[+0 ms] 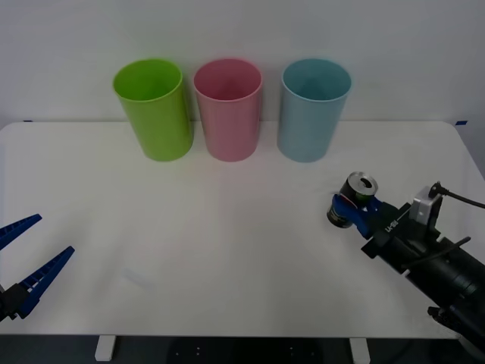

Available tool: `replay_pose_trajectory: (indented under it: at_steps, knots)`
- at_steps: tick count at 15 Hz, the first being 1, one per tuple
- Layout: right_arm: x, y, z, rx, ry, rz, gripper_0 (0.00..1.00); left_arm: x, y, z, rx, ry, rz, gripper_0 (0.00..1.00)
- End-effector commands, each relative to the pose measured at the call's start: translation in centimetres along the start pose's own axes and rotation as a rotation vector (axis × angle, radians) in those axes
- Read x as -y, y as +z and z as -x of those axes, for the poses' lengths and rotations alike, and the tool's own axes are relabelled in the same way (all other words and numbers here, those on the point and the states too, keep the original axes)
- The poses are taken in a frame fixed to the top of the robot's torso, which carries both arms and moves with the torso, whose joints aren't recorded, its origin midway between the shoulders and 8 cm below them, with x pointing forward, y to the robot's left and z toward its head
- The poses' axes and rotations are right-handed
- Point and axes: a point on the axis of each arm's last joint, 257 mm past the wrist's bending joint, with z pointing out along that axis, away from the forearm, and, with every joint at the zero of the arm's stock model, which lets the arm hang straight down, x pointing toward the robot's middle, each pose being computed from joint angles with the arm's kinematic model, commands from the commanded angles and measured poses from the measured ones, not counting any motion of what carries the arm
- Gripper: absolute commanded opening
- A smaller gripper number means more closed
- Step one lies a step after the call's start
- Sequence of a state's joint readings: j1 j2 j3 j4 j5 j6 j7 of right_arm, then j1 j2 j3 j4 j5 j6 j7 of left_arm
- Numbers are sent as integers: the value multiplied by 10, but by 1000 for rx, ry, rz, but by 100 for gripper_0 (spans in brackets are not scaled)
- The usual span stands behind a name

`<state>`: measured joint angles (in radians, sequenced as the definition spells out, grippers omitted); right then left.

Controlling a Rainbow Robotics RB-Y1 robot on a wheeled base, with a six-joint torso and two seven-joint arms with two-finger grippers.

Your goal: Grasp the object on the table and drop it into the matching bin: aluminum can to the light blue bin, PET bottle to the pink bin.

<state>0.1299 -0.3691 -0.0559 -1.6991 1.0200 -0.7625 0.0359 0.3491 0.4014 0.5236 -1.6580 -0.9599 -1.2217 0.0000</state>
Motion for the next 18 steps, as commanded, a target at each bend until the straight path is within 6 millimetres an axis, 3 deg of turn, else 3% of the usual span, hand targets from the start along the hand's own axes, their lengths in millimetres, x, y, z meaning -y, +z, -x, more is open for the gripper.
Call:
replay_pose_trajectory:
  at_steps: [1,6,10,13,18]
  knots:
    - [-5,14,35,32,24,38,0,0,0,0,0,0,0,100]
    - [1,35,86,59,50,92,0,0,0,0,0,0,0,100]
    - [16,53,123,64,21,89,0,0,0,0,0,0,0,100]
    - [31,72,148,90,-59,33,0,0,0,0,0,0,0,100]
    - [72,109,170,90,-133,-33,0,0,0,0,0,0,0,100]
